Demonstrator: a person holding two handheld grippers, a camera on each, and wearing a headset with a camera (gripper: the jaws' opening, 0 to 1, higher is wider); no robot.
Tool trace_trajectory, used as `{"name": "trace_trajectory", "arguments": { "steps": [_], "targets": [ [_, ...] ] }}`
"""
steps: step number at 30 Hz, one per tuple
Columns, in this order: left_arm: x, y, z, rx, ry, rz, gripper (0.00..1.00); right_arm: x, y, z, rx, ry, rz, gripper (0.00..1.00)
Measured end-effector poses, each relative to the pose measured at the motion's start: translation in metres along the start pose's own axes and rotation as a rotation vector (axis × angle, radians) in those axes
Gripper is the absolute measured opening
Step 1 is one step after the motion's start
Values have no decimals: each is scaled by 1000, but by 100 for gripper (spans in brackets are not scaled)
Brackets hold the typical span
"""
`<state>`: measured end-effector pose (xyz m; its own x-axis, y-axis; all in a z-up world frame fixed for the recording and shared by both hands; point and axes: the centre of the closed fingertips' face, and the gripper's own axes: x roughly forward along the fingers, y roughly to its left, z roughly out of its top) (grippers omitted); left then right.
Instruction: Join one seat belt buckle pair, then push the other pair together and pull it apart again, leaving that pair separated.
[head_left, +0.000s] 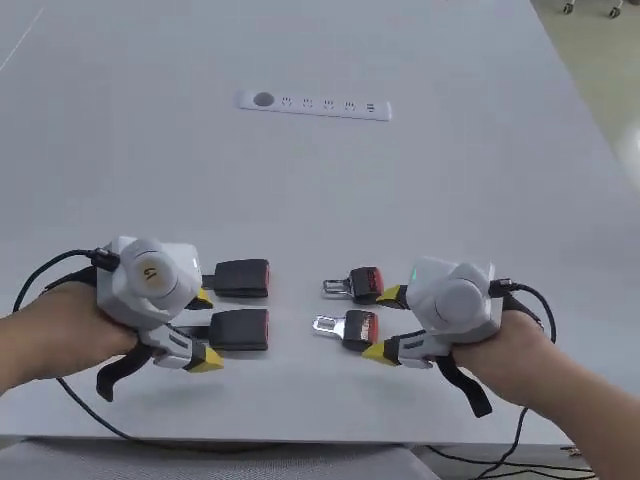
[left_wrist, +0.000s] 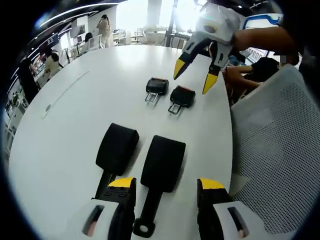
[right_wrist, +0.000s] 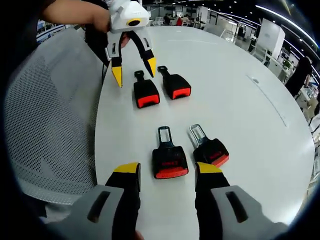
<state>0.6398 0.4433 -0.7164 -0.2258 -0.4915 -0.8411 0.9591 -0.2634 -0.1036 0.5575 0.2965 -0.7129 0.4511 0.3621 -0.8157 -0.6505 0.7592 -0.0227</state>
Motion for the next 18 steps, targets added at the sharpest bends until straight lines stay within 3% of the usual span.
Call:
{"name": "trace_trajectory", "arguments": {
  "steps": [5, 11, 15, 16, 17, 18],
  "targets": [
    [8, 3, 3, 32, 14, -11, 49, 7, -5, -1, -43, 29, -1, 50],
    [17, 3, 6, 74, 26, -36, 45, 13, 1, 1, -40, 38, 64, 36],
    [24, 4, 6, 85, 33, -47, 43, 18, 1, -2, -54, 57, 81, 35],
    [25, 4, 7, 102, 27, -53, 42, 19, 1, -3, -56, 64, 86, 35],
    [26, 5, 10, 155, 9, -54, 40, 20, 1, -4, -58, 68, 89, 35],
    [25, 3, 9, 160, 20, -58, 39, 21, 1, -5, -61, 71, 92, 35]
  ]
}}
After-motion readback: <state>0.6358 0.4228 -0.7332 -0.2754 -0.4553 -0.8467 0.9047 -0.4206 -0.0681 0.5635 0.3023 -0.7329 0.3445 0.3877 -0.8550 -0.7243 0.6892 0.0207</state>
